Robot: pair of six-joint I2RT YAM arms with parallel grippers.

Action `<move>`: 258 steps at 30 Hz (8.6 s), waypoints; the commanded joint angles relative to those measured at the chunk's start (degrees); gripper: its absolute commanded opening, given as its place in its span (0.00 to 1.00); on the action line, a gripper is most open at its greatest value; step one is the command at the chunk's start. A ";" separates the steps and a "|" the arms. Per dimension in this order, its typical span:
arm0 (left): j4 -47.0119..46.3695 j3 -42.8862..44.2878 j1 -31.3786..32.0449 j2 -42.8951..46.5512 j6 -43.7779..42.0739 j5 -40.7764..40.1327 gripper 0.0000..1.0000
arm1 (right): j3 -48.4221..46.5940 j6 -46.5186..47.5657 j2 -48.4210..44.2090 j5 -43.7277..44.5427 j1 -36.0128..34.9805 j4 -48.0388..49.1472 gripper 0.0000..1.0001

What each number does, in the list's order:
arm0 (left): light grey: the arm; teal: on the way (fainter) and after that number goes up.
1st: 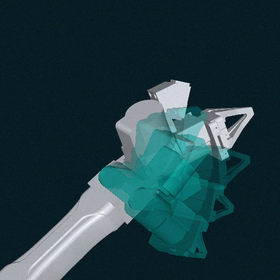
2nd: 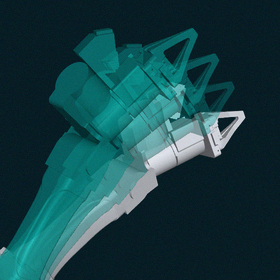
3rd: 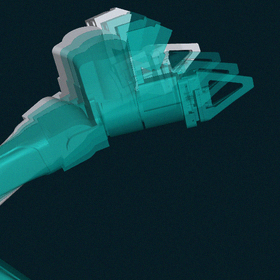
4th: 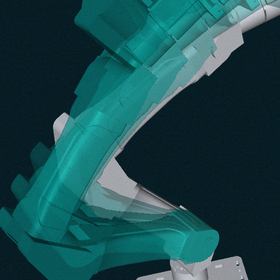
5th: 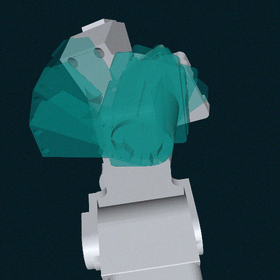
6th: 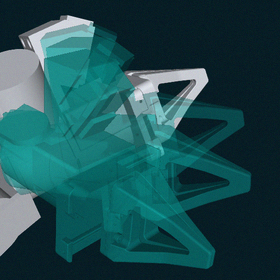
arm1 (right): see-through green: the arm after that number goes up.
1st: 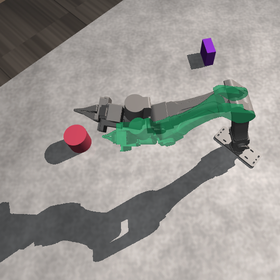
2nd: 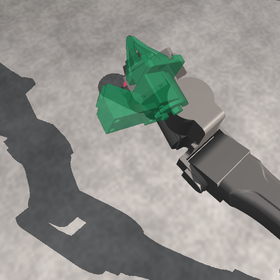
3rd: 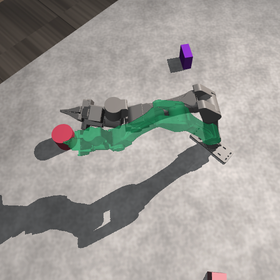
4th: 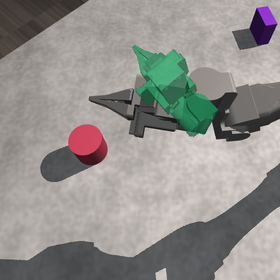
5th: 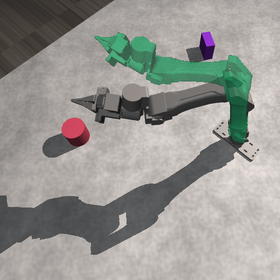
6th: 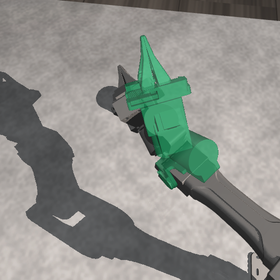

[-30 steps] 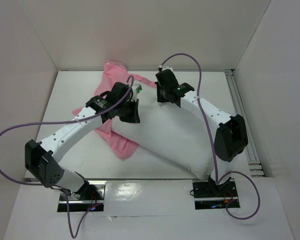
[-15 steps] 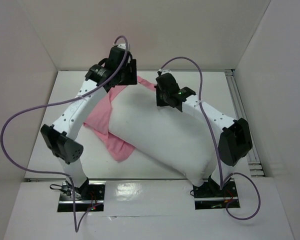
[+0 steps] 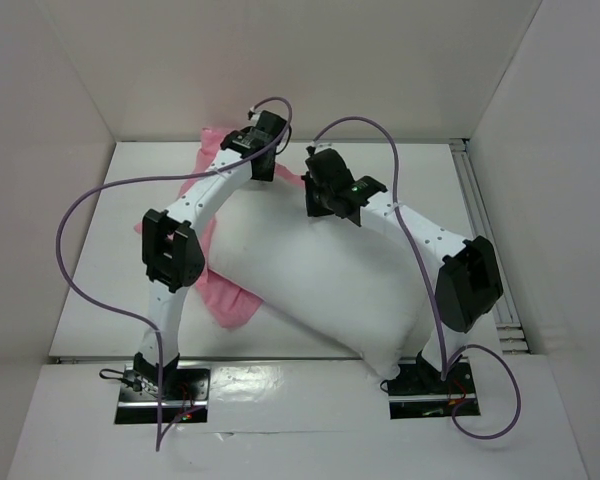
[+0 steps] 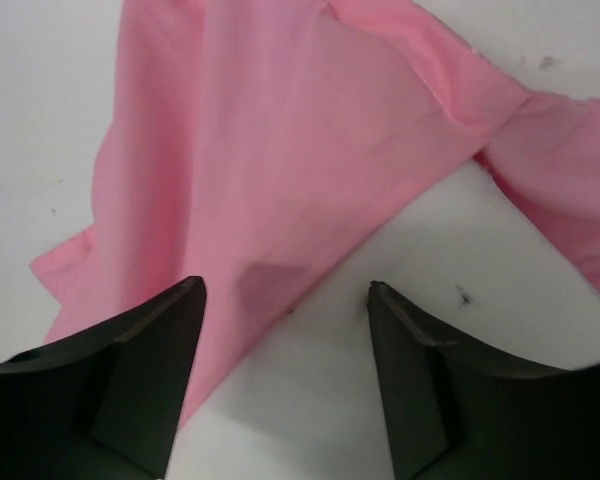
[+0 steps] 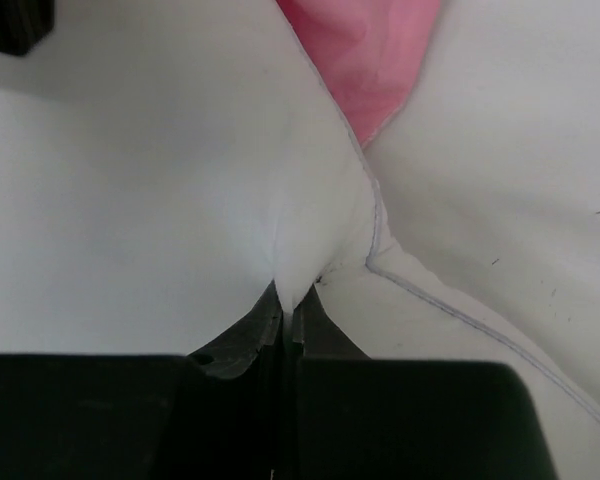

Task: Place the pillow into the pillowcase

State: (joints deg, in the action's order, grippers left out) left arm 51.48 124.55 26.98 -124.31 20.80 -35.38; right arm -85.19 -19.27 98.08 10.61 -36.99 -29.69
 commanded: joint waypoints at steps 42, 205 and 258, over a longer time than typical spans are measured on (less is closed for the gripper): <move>2.39 -2.38 -5.44 0.83 -2.96 9.28 0.74 | -3.58 1.16 1.94 0.20 -2.11 -0.89 0.00; -54.48 -75.98 -3.79 57.08 26.76 52.59 0.00 | -54.11 -6.13 18.83 -5.34 3.33 -14.01 0.00; -31.63 -77.16 2.10 59.54 17.96 70.19 0.00 | -4.01 -27.49 6.68 -14.29 -0.10 20.11 0.00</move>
State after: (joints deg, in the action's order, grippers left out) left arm 13.80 48.66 26.11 -68.62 41.47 25.34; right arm -83.50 -44.51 102.35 -4.95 -38.83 -23.18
